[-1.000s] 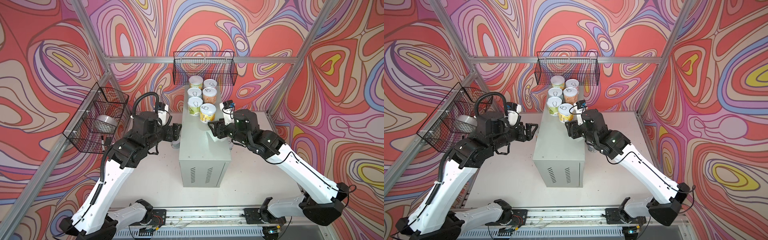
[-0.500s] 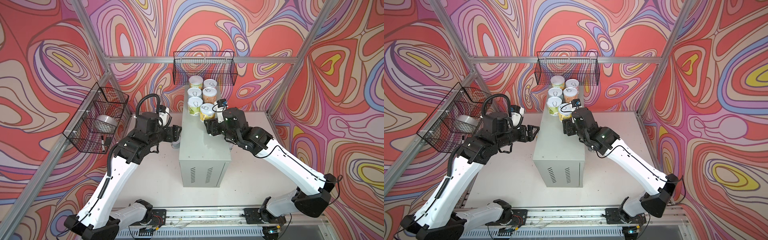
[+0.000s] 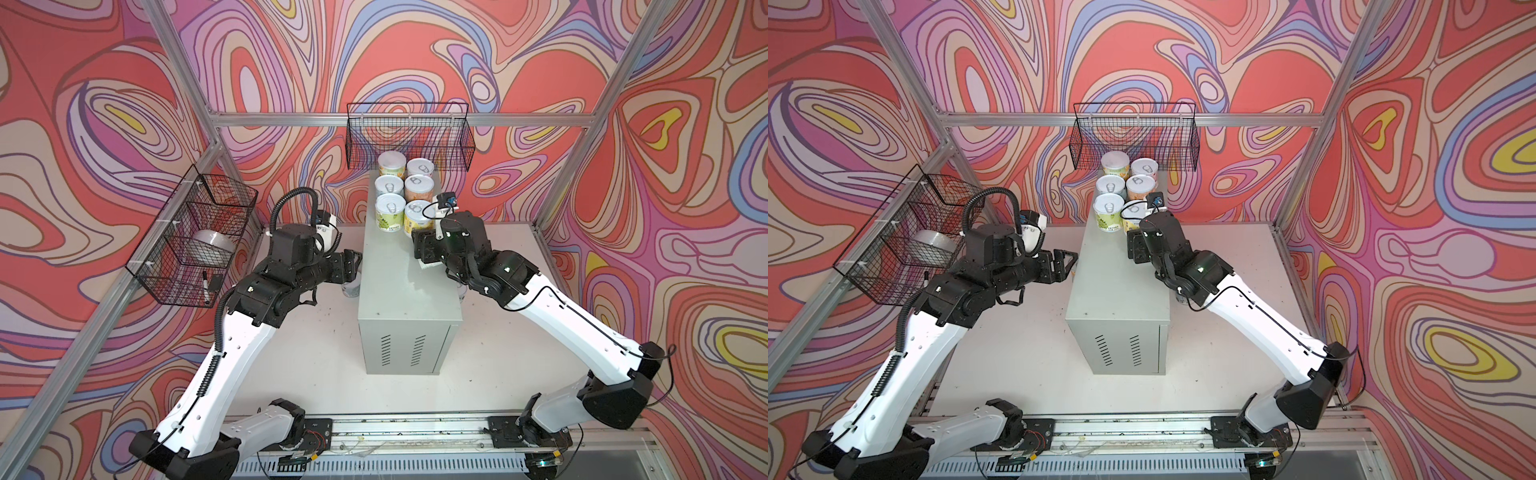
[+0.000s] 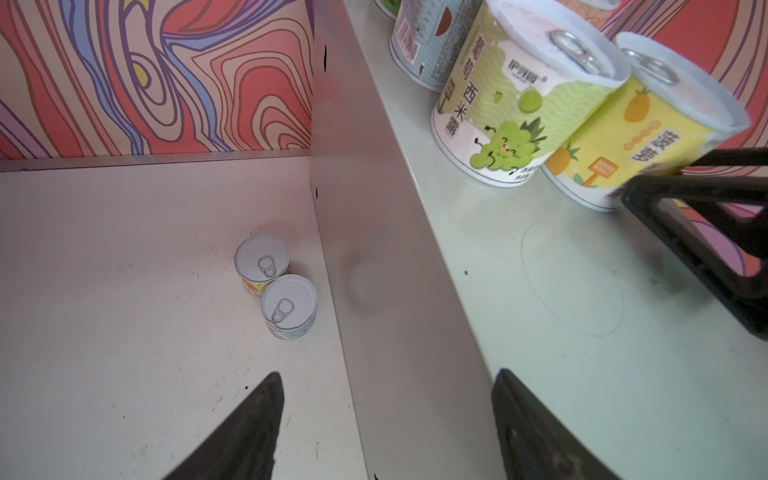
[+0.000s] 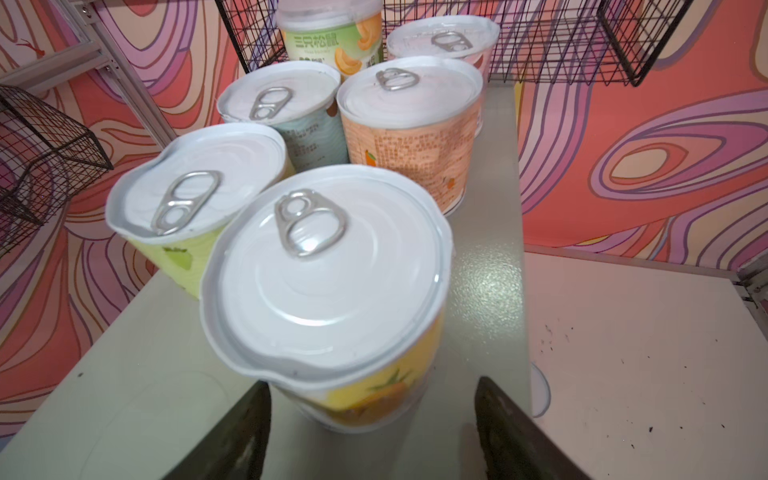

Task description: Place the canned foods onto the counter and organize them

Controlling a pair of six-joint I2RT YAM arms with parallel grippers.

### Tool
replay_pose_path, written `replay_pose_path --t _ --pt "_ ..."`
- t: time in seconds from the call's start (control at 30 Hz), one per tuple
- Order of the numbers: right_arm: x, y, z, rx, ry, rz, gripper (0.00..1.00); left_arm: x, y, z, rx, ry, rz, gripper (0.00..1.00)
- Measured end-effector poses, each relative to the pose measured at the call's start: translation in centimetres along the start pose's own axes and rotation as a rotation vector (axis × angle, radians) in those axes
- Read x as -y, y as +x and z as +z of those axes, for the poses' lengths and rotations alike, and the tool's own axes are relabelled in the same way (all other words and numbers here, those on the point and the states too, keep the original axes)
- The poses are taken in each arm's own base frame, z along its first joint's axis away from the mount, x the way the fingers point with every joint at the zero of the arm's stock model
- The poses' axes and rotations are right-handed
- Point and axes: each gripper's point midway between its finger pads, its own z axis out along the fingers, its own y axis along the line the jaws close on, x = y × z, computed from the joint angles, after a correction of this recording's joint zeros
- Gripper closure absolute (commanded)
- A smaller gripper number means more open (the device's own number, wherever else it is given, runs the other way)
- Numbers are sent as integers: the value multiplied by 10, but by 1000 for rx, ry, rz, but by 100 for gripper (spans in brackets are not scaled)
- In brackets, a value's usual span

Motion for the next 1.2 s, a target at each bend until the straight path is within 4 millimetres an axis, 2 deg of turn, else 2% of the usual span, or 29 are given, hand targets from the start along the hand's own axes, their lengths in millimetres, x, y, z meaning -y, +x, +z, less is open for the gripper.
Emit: replay_pose_path --t 0.17,0.33,0.67,0.8,0.93,1.07,1.13,1.2 --pt "9 0 14 -5 40 6 21 -3 3 2 -9 -6 -5 21" --pt "14 -2 17 -3 52 13 21 -6 2 2 -6 -13 -10 21" --pt "5 -4 20 -6 -6 22 21 -11 2 5 -2 -22 -18 20" --pt "1 -4 14 -17 -40 30 22 -16 9 10 -17 -35 -30 19" --pt "-1 -11 -14 -8 -113 57 22 -25 16 15 -31 -64 -39 17" --pt "10 -32 -66 53 -165 101 20 -35 21 12 -23 -103 -44 13" --pt "20 -45 -97 111 -176 128 17 -42 26 7 -17 -124 -55 11" --pt "32 -53 -120 153 -172 147 16 -50 29 3 -10 -142 -74 10"
